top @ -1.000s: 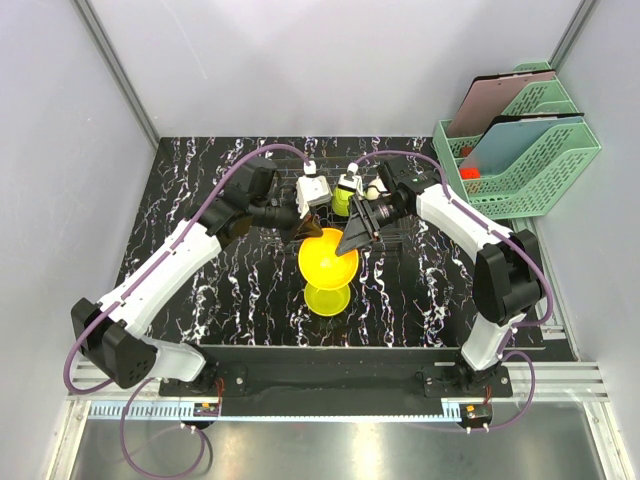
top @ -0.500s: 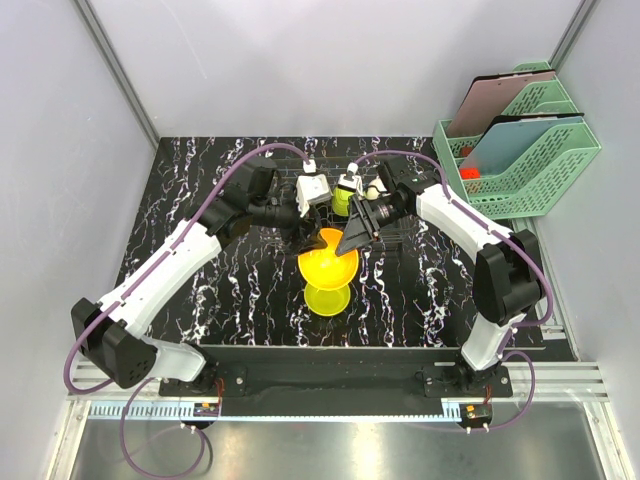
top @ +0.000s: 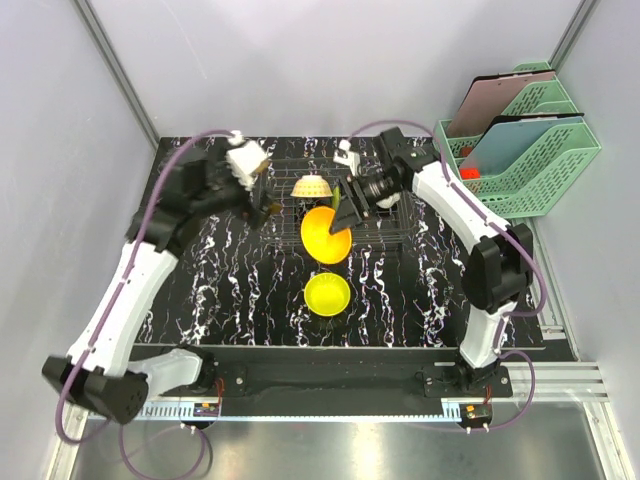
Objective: Load the bowls into the dish rack
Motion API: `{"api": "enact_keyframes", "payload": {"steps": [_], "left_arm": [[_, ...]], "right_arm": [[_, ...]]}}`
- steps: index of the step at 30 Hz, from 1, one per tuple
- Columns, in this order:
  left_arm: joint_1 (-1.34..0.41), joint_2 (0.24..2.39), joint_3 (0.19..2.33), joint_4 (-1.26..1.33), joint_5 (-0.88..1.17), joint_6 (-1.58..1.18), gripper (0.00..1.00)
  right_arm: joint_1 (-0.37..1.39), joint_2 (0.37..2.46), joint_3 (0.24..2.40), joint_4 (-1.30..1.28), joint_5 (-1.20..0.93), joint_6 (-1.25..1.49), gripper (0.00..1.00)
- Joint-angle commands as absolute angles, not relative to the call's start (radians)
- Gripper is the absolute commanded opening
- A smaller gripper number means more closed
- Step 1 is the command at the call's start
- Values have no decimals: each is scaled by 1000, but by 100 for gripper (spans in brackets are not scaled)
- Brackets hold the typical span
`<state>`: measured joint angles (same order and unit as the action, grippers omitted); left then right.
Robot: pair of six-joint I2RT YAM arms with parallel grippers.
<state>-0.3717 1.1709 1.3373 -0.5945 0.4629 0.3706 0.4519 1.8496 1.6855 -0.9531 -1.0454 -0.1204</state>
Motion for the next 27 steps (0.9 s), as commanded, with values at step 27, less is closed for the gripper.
{"api": "enact_keyframes", "payload": {"steps": [27], "left_arm": [[-109, 1037, 965, -591, 522, 367, 99]], "right_arm": [[690, 2218, 2312, -1029, 24, -699, 0]]}}
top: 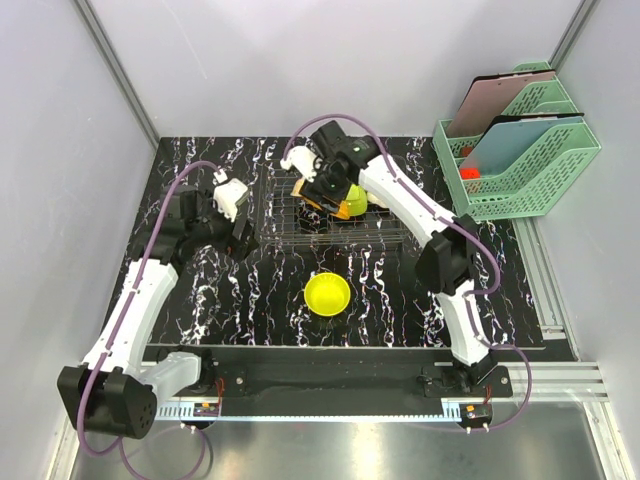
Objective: Load the bowls into the dish rack
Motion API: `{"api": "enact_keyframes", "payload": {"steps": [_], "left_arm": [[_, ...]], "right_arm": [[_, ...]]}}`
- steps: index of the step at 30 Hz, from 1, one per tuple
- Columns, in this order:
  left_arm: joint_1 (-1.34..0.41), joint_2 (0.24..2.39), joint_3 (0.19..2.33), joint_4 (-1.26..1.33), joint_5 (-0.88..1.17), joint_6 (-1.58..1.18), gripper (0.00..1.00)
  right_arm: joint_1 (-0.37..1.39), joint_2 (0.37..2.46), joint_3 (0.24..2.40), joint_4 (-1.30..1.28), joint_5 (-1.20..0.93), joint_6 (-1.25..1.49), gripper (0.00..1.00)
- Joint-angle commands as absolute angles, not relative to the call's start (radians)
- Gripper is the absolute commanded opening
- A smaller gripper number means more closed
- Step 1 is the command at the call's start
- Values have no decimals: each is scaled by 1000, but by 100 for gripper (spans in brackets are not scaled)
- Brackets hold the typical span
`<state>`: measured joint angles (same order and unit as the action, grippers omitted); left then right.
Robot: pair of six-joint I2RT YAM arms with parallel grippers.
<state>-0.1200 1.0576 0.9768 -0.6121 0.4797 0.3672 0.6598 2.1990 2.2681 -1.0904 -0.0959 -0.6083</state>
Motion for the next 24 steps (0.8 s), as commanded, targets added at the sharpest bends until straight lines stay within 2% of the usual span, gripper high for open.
{"api": "enact_keyframes", "payload": {"steps": [1, 17, 19, 20, 21, 22, 24], "left_arm": [[-107, 1037, 963, -591, 523, 368, 99], [-91, 1055, 947, -584, 563, 368, 99], [-91, 1057, 943, -580, 565, 368, 99], [-91, 1058, 939, -581, 568, 368, 99], [-89, 1060, 940, -580, 565, 370, 99], [-89, 1060, 939, -580, 566, 370, 99], [-87, 1060, 934, -577, 571, 370, 99]], "right_arm": [[698, 2224, 2313, -1026, 29, -712, 0], [813, 2330, 2329, -1005, 136, -854, 2], [825, 2345, 2333, -1005, 150, -873, 8], [828, 2347, 2335, -1003, 155, -880, 15], [833, 2350, 2335, -1005, 164, -885, 32], [836, 2350, 2335, -1006, 170, -891, 42], [838, 2349, 2336, -1006, 175, -893, 52]]}}
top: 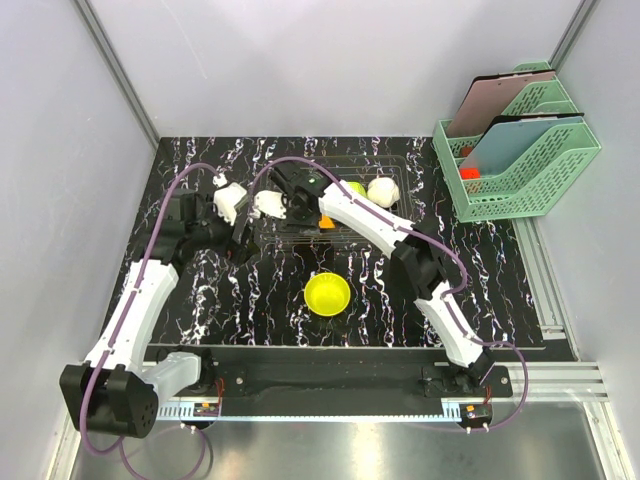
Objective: Load the bowls into the dish rack
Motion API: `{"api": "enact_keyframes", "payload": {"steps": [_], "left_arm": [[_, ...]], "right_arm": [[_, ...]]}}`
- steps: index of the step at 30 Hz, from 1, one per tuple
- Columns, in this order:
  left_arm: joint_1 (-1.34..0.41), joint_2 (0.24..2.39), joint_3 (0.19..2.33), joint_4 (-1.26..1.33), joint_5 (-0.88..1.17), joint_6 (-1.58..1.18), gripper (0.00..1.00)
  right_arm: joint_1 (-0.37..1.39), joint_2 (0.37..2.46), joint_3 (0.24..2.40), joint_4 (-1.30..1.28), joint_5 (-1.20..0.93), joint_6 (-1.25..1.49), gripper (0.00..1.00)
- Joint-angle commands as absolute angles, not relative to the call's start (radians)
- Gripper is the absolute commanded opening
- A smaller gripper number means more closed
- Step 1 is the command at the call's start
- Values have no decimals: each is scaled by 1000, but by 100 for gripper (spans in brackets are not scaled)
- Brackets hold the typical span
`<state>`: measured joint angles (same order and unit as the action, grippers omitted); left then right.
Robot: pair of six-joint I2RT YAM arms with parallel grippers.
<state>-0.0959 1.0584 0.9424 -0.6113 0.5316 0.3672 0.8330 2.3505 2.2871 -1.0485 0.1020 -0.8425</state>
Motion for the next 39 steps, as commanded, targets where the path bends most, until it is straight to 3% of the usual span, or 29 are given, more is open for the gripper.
{"api": "enact_keyframes", "payload": {"steps": [1, 5, 7, 9, 20, 32, 39], "left_arm": [[-86, 1060, 933, -575, 574, 370, 99], [-86, 1065, 925, -569, 578, 371, 99], [-86, 1066, 922, -568, 583, 371, 99], [-86, 1068, 920, -565, 587, 370, 99], [-84, 1071, 914, -571, 618, 406, 99], [-95, 1134, 956, -614, 759, 460, 99], [-381, 1249, 968, -614, 647, 469, 99]], "right_arm": [[838, 2347, 2336, -1006, 175, -890, 55], [838, 2332, 2339, -1008, 187, -887, 73], [838, 2318, 2338, -1009, 183, -881, 90], [838, 2312, 2336, -1020, 167, -881, 99], [838, 2281, 2494, -1155, 60, -822, 100], [819, 2169, 2398, -1218, -44, -741, 100], [684, 2005, 2428, -1230, -173, -626, 100]]}}
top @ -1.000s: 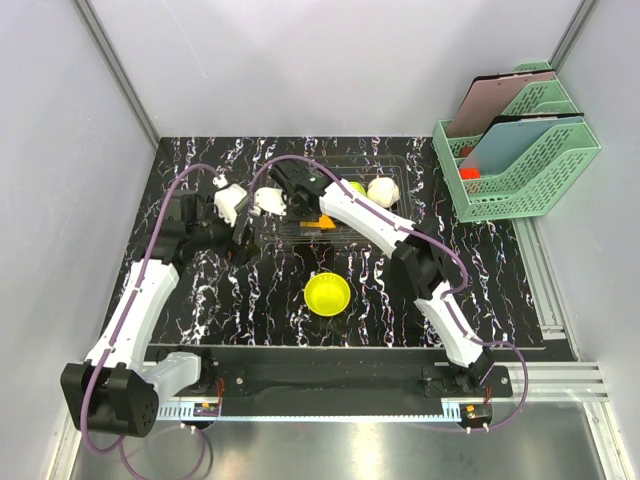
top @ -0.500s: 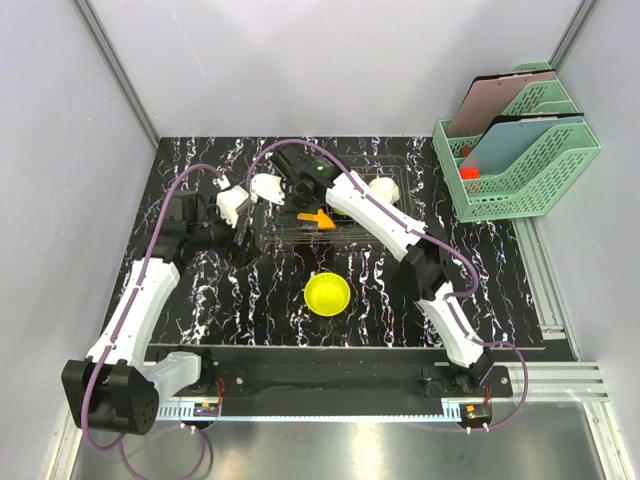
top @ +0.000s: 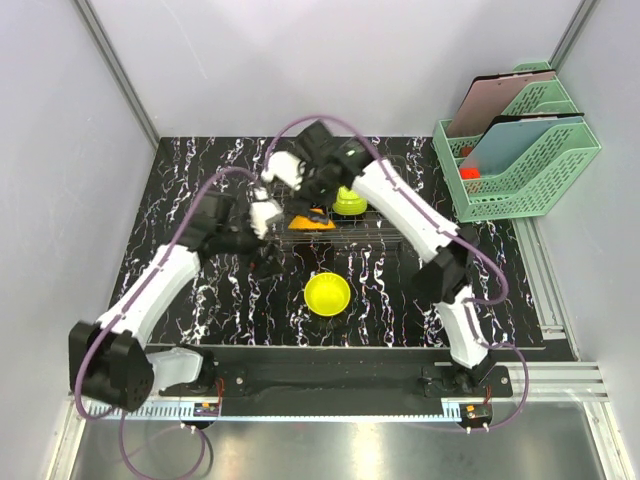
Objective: Load the bowls into the dish rack
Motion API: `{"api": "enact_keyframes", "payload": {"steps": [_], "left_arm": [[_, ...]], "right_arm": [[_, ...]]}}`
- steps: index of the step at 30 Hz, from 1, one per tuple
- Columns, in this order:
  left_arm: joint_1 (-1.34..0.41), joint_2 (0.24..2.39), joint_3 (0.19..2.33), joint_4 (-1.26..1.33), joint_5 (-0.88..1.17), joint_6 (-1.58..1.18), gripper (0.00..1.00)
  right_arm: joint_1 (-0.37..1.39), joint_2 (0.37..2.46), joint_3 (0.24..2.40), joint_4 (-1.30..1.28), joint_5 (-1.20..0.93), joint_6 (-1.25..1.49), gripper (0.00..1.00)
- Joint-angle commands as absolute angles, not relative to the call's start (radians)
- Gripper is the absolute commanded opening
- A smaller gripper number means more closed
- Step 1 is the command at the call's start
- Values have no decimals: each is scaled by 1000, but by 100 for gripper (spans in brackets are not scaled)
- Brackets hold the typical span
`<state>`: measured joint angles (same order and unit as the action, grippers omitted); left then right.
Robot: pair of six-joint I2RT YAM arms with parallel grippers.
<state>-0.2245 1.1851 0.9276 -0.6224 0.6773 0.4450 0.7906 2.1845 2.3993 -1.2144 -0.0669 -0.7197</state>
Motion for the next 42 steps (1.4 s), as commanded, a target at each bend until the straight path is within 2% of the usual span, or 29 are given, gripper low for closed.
{"api": "enact_keyframes", "payload": {"steps": [1, 7, 13, 21, 23, 24, 25, 27, 30, 32, 33, 34, 37, 38, 42], "left_arm": [[-411, 1287, 982, -612, 628, 468, 99], [-520, 1477, 1045, -583, 561, 419, 99], [-564, 1601, 1075, -535, 529, 400, 99], [-586, 1709, 1140, -503, 521, 391, 98], [-592, 1726, 1143, -503, 528, 397, 90], [-594, 1741, 1144, -502, 541, 399, 73], [-594, 1749, 1146, -505, 548, 403, 67], [-594, 1767, 1146, -508, 555, 402, 46], [-595, 1775, 1143, -517, 571, 411, 45], [-597, 1775, 1143, -526, 578, 417, 42], [-597, 1773, 1144, -532, 584, 419, 37], [-597, 1772, 1141, -540, 589, 422, 28], [-600, 1769, 1140, -560, 606, 437, 12], [-601, 1763, 1143, -566, 614, 442, 0], [-600, 1709, 1143, -618, 664, 480, 0]], "right_arm": [[658, 1990, 2425, -1235, -211, -615, 100], [462, 1830, 2254, -1226, -395, -554, 100], [443, 1592, 1865, -1052, -388, -546, 100], [442, 1465, 1691, -996, -382, -502, 100], [442, 1447, 1663, -977, -374, -494, 100], [442, 1442, 1639, -973, -370, -492, 100], [442, 1436, 1629, -966, -367, -492, 100], [442, 1428, 1617, -963, -356, -492, 100], [442, 1425, 1615, -965, -342, -494, 100], [442, 1427, 1615, -963, -336, -495, 100], [442, 1428, 1621, -965, -336, -495, 100], [442, 1431, 1623, -965, -336, -492, 100], [442, 1440, 1635, -965, -341, -483, 100], [442, 1443, 1637, -965, -344, -480, 100], [439, 1450, 1634, -974, -412, -468, 100]]}}
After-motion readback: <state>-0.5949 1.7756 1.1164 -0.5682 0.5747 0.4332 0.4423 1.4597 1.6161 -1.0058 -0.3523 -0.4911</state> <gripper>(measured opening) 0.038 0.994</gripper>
